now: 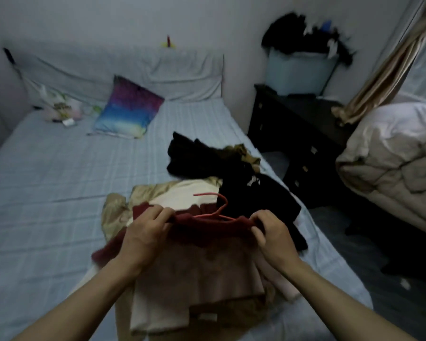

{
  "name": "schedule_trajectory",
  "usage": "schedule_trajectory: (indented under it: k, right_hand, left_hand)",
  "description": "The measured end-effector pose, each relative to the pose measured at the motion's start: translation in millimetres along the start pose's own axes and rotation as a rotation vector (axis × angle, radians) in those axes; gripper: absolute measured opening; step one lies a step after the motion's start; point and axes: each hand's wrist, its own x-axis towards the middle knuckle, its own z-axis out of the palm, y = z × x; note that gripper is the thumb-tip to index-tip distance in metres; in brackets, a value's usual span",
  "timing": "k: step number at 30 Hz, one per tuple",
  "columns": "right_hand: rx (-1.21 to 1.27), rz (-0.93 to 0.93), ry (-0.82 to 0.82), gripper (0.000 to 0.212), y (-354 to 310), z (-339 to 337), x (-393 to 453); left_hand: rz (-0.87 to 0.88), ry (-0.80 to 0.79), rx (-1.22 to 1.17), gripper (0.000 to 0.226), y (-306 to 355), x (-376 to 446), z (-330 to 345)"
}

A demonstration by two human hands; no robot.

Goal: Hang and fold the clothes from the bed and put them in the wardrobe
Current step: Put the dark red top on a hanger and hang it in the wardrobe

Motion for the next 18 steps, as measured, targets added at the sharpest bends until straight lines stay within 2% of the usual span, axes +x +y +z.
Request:
schedule_trajectory:
  k: [7,13,18]
  right_hand:
    - [-0.019,-0.116,0.157,0.015,-64.2,-100.3,62.7]
    - [-0.006,-0.219,0.302,0.01,-117.1,-161.9,98.4]
    - [-0.025,-0.346,0.455,0.012,-152.7,-208.1,120.7]
  left_hand:
    - [0.018,0.183,0.041,0.024,33.0,74.1,-96.0]
    - [0.042,0.331,0.091,0.012,47.1,112.4,-165.9]
    - [0.103,0.458,0.078,0.021,65.6,130.2,-216.5]
